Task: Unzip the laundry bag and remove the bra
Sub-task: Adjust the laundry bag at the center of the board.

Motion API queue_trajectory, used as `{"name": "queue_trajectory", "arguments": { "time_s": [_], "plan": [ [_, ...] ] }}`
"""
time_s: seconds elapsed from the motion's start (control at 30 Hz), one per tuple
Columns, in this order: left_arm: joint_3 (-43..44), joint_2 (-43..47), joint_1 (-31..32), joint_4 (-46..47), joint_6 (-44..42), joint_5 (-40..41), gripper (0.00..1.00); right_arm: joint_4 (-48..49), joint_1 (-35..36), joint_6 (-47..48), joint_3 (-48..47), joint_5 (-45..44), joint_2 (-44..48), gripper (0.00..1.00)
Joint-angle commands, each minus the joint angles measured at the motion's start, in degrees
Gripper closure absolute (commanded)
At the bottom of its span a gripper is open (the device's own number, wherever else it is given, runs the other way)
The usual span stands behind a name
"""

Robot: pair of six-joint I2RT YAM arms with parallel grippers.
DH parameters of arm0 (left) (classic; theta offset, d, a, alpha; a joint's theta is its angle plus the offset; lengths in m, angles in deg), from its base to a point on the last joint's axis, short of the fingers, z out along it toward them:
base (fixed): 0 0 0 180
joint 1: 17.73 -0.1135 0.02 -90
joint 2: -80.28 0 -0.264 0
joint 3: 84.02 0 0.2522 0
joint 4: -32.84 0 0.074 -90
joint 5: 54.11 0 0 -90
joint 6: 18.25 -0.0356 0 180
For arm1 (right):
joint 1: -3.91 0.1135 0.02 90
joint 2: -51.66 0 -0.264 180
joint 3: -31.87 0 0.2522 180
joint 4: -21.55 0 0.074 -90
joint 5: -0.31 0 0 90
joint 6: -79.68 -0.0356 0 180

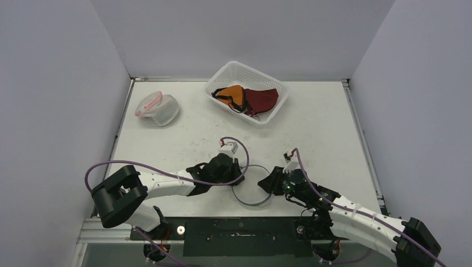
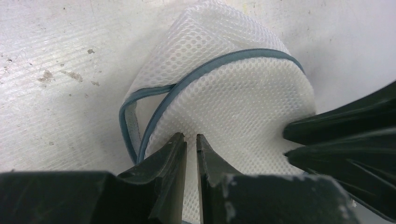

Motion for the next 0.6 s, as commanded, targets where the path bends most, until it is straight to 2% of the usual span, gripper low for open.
{"name": "queue_trajectory", "arguments": {
  "time_s": [0.0,0.13,0.27,0.57],
  "plan": [
    [1.2,-0.5,0.2,3.7,0.6,0.6,0.87,7.8,0.7,-3.0,4.6,-4.1,-3.3,0.73],
    [0.4,-0.6,0.2,5.7,1.4,-0.2,0.87,7.5,0.7,-7.2,10.1,-10.9,-1.1,0.74],
    [-0.9,-1.4,0.3,8.9,2.1,-1.2,0.86,6.8,0.7,-11.0,15.1,-14.2,1.3,0.72],
    [-3.2,-6.2,0.6,12.5,3.2,0.1,0.88,7.0,1.1,-13.4,17.7,-16.1,1.7,0.68]
  ]
}}
